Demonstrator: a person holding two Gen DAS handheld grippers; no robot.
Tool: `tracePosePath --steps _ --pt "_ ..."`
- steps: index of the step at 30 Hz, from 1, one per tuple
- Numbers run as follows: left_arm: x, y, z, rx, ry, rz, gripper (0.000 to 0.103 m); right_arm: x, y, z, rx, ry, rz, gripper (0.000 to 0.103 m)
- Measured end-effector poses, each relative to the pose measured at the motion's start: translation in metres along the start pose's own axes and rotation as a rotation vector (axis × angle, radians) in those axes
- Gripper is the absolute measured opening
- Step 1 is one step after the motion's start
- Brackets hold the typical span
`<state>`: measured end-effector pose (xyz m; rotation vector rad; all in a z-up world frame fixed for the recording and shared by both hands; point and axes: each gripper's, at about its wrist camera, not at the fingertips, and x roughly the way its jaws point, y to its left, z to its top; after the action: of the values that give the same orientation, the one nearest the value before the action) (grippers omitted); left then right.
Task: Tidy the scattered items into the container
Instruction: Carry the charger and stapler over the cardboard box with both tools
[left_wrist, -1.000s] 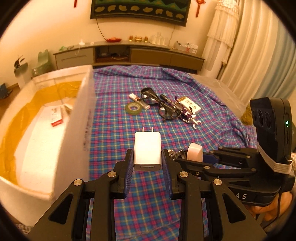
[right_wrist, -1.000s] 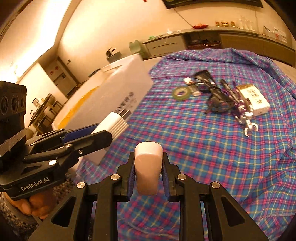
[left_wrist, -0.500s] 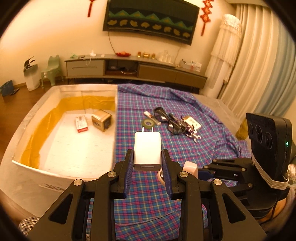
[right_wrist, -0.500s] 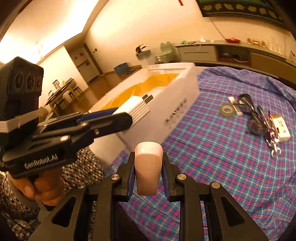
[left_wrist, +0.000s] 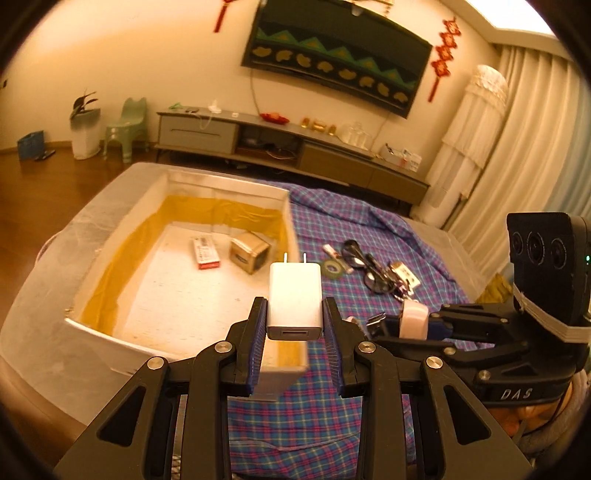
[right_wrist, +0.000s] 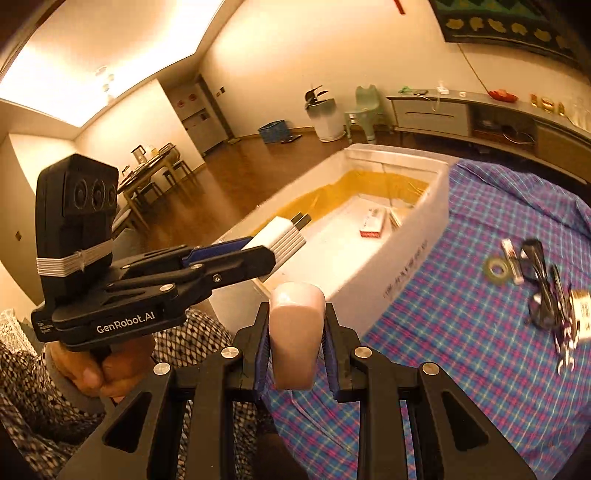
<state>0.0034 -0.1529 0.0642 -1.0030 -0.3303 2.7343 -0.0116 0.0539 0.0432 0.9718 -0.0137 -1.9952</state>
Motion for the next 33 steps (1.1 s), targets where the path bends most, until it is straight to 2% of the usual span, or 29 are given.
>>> tracePosePath --steps 16,27,33 --pt "0.004 0.059 0.030 -0.138 0.005 0.046 0.031 0.049 0.008 0.063 -0.033 0.080 0.027 0.027" --pt "0.028 0.077 0.047 -0.168 0.023 0.068 0.031 0.085 0.003 0.106 -0.026 0.144 0.036 0.027" --pt "0.043 0.092 0.053 -0.189 0.059 0.084 0.031 0.107 0.001 0.132 -0.023 0.171 0.023 0.027"
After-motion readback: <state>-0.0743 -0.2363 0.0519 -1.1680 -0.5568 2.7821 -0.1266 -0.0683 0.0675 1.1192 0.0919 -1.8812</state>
